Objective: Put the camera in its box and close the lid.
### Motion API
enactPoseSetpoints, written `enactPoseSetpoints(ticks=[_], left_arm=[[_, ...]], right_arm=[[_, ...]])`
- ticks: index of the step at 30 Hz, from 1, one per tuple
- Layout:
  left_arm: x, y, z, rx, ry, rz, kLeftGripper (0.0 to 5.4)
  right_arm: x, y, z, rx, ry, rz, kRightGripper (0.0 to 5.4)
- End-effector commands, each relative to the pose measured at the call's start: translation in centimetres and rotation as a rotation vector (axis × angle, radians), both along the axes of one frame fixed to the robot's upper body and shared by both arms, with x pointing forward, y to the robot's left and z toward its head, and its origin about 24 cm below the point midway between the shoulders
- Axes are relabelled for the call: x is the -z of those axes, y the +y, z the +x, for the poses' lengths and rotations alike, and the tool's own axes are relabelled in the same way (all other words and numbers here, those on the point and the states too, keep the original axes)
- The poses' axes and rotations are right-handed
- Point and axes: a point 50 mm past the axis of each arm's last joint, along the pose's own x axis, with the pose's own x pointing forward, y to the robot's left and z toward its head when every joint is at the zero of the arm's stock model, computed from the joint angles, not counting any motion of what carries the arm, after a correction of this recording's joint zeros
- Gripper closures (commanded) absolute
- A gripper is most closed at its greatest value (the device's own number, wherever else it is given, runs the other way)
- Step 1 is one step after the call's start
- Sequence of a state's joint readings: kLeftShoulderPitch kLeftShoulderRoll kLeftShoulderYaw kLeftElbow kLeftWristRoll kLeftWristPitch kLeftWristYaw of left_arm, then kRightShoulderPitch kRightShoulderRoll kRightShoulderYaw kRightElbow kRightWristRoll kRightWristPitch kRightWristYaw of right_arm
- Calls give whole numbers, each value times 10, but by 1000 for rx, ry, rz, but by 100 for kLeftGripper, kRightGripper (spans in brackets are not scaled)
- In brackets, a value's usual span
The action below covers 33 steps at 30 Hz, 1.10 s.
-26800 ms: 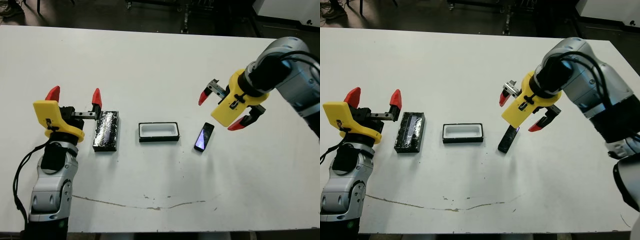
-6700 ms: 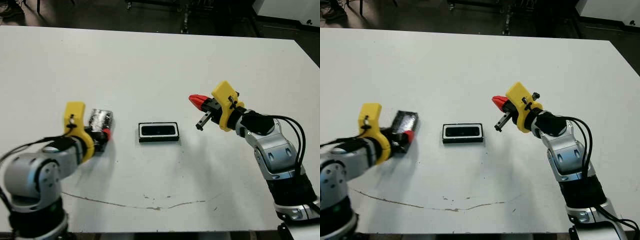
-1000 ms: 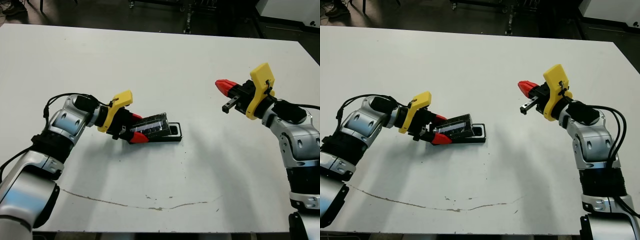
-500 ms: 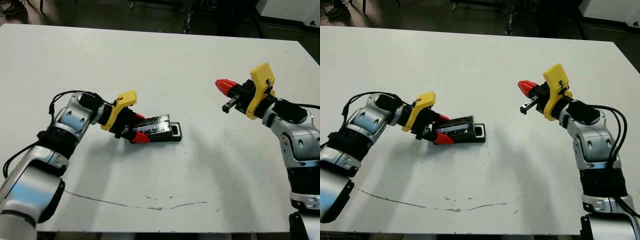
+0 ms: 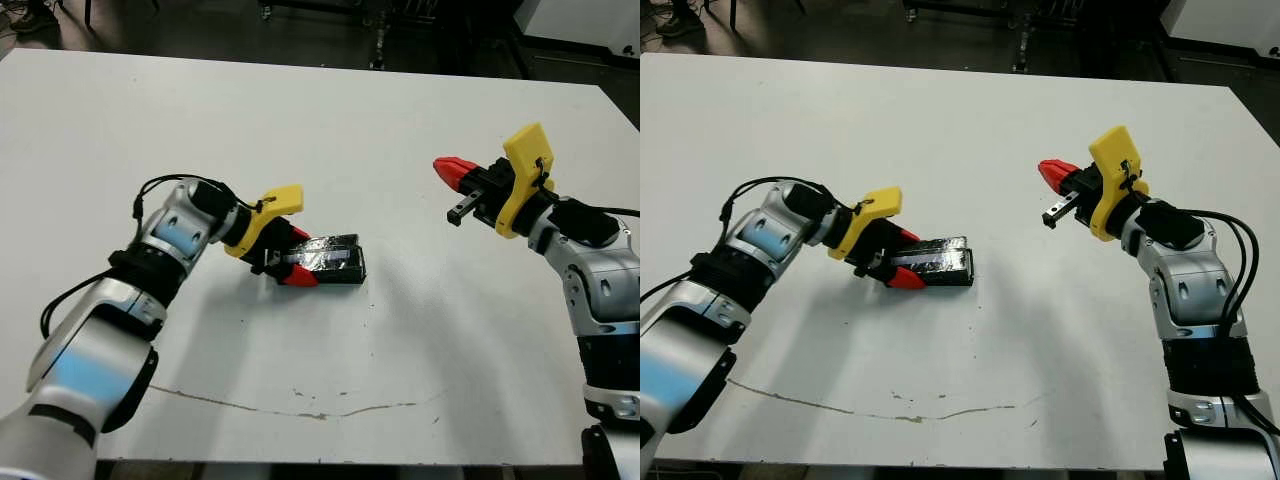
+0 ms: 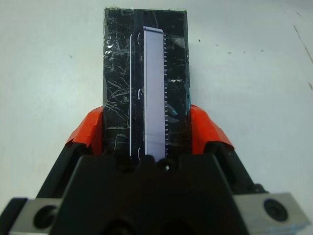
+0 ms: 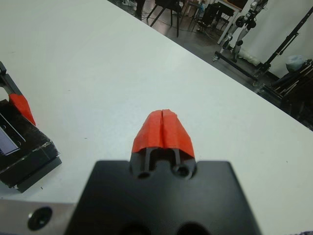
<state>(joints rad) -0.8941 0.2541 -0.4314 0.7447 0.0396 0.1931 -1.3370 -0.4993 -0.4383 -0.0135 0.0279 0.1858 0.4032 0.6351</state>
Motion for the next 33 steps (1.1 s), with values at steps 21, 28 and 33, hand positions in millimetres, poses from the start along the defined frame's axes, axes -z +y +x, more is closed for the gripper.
enactPoseSetpoints(ticks=[21, 28, 33], left_arm=[[28, -40, -15, 65, 90, -17, 224], [28, -44, -15, 69, 87, -28, 224], [24, -50, -12, 95, 78, 4, 224]], right_arm=[[4, -5, -5, 25, 55, 21, 540], [4, -5, -7, 28, 75, 34, 540], [3, -4, -7, 29, 68, 13, 540]])
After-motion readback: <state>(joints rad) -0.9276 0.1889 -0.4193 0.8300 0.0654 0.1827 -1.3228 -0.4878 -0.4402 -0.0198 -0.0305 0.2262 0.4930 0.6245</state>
